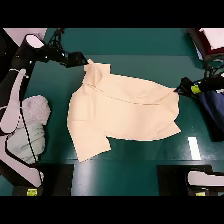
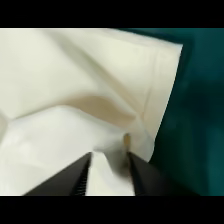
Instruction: Fold the shirts.
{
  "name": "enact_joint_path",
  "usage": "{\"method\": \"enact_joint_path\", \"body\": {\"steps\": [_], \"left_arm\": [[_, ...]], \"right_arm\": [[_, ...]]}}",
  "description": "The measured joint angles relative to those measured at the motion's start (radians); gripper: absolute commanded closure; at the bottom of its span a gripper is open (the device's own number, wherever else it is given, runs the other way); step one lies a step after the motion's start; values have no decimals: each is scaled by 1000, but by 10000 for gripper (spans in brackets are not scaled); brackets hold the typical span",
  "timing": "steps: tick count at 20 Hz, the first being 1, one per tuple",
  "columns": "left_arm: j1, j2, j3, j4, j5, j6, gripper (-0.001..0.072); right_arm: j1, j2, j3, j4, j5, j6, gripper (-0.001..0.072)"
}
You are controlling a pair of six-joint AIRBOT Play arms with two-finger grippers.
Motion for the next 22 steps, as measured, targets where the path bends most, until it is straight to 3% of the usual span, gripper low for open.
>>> {"method": "enact_joint_path", "body": {"steps": [2,4,6,8,11,17,22], "left_arm": [[27,-11,27,18,-39,-26,96],[76,-6,55,39,-121,-45,233],[136,22,69,63,-208,-56,233],[193,64,48,84,-294,-66,233],[240,175,-114,98,-352,-71,234],[265,492,-727,110,-266,-15,232],[269,653,-1052,111,-146,6,232]], "right_arm": [[-7,-6,25,-1,-26,-2,334],[-29,13,61,-6,-19,-16,335],[-56,59,88,-5,24,-39,335],[-85,121,96,-6,72,-62,400],[-109,227,58,-5,147,-94,409],[-122,394,-79,-1,188,-123,406],[-124,430,-111,21,210,-128,406]]}}
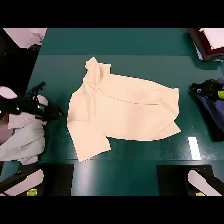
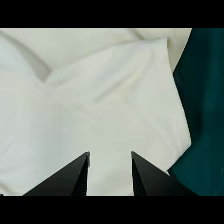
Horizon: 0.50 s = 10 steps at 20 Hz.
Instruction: Fold the shirts.
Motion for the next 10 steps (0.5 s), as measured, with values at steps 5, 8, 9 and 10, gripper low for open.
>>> {"method": "enact_joint_path", "body": {"steps": [5,8,9,10], "left_arm": [[0,37,-158,-40,107,19,233],[-8,37,-204,-113,160,64,234],[-21,34,-213,-134,180,74,236],[-35,32,-218,-144,198,80,271]], "right_arm": [[0,8,-6,27,10,-1,406],[0,8,-7,31,14,-1,406],[0,8,-7,32,15,-1,406],[0,8,-7,33,15,-1,406]]}}
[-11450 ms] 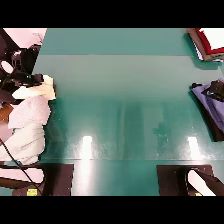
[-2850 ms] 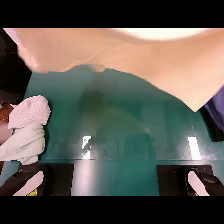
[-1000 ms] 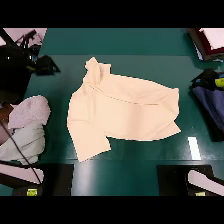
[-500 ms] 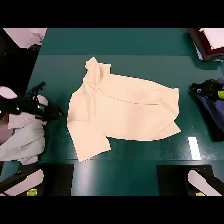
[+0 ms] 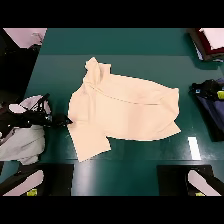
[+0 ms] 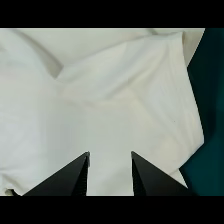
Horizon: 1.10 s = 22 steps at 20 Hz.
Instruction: Fold the shirts.
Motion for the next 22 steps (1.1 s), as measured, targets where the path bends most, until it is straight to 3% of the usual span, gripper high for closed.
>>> {"method": "enact_joint_path", "body": {"steps": [1,2,7,8,9,13,15,22], "left_arm": [[-16,-3,-4,-6,25,4,537],[-31,-8,-8,-5,53,4,663],[-62,-1,51,-14,77,1,680],[-63,5,73,-15,64,1,680],[-65,10,98,-16,47,1,680],[-68,24,191,-18,-7,3,680],[-69,26,216,-19,-18,4,679],[-69,28,241,-19,-41,5,680]], "right_arm": [[0,0,0,0,2,0,406],[0,0,0,0,4,0,406],[-14,6,-24,-84,79,-1,386],[-26,13,-50,-119,91,-1,269],[-43,19,-88,-159,101,-5,202],[-138,9,-274,-244,106,-52,218],[-170,-24,-357,-243,84,-84,264],[-200,-167,-477,-65,-15,-166,289]]}}
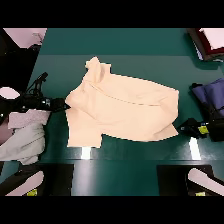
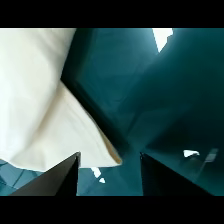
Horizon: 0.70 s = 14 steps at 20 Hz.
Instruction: Fold the shirts.
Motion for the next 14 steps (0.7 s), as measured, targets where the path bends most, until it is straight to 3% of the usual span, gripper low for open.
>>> {"method": "enact_joint_path", "body": {"steps": [1,3,4,5,7,14], "left_arm": [[0,0,1,0,0,0,680],[0,0,2,0,-2,0,680],[0,0,2,0,-2,0,680],[0,0,2,0,-2,0,680],[0,0,2,0,-5,0,680],[2,27,121,5,-60,-12,681]], "right_arm": [[2,-13,-4,15,0,-3,341],[23,-30,-9,17,-3,-9,361],[39,-35,-10,16,-4,-11,422],[56,-38,-11,10,-9,-13,436],[93,-44,-13,-8,-16,-17,700],[150,126,77,-63,5,19,701]]}}
